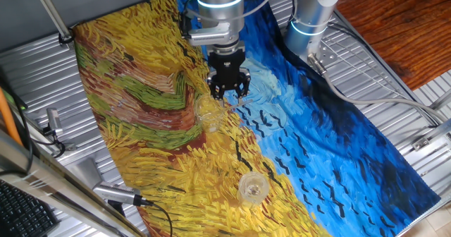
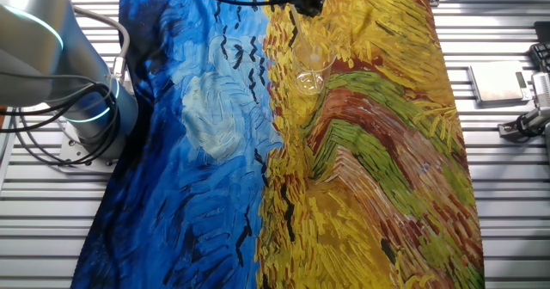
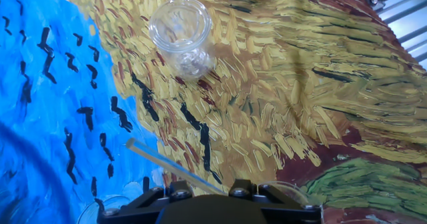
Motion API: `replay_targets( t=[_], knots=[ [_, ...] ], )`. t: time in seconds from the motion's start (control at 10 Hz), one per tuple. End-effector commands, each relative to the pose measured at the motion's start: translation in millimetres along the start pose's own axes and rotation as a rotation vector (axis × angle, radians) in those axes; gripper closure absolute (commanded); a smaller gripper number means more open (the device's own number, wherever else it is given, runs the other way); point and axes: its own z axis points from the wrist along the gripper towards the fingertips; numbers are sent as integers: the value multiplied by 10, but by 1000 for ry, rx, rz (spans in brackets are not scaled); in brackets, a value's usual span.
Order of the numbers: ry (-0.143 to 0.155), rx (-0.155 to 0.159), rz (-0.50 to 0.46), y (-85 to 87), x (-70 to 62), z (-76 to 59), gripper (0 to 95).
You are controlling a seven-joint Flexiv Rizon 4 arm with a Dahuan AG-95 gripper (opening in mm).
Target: Stir the beaker with a glass rod
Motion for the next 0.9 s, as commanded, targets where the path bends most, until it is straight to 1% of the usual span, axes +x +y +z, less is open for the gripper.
replay_targets(
  t=[0.1, 0.4, 0.6, 0.7, 0.9],
  knots=[
    [1, 1, 3, 7, 4, -10, 570],
    [4, 1, -12, 10, 9, -9, 570],
    [-1, -2, -58, 12, 15, -10, 570],
    [-14, -7, -107, 12, 15, -10, 570],
    [-25, -7, -210, 12, 15, -10, 570]
  ],
)
